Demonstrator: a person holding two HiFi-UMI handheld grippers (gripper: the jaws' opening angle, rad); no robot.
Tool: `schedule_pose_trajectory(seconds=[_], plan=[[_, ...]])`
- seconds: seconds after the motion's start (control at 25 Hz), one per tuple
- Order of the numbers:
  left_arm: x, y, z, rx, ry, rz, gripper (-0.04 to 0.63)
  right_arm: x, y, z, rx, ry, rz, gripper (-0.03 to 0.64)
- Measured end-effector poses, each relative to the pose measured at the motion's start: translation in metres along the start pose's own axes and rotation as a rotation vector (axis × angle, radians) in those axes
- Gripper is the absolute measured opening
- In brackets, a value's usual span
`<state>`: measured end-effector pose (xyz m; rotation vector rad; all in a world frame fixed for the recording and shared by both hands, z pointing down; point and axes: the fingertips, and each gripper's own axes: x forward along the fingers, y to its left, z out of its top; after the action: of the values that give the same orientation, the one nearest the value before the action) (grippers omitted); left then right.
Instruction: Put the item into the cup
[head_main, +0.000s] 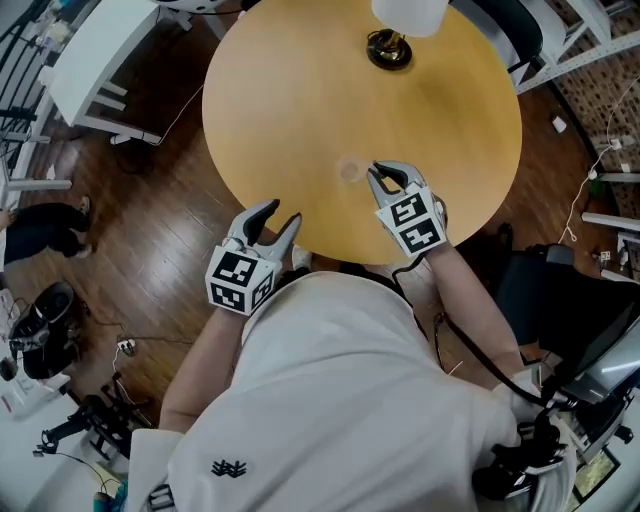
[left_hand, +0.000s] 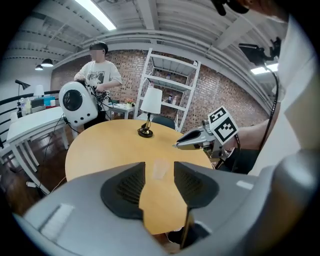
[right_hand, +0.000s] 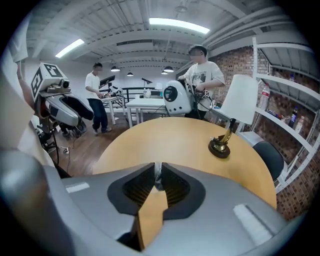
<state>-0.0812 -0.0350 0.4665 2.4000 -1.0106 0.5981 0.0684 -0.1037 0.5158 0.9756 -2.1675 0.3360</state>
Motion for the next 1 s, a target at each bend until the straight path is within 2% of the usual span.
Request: schedule_pose_trajectory(seconds=[0.52, 1.0], plan=[[-0.047, 0.024, -0.023, -0.102, -0.019, 0.137, 0.163, 0.047, 0.022, 0.011, -0.082, 0.047, 0.088, 0.044], [-0.053, 0.030, -0.032, -0.130, -0.010, 0.167, 0.163, 0.070, 0.018, -0.010, -0.076, 0.106, 0.107, 0.049]])
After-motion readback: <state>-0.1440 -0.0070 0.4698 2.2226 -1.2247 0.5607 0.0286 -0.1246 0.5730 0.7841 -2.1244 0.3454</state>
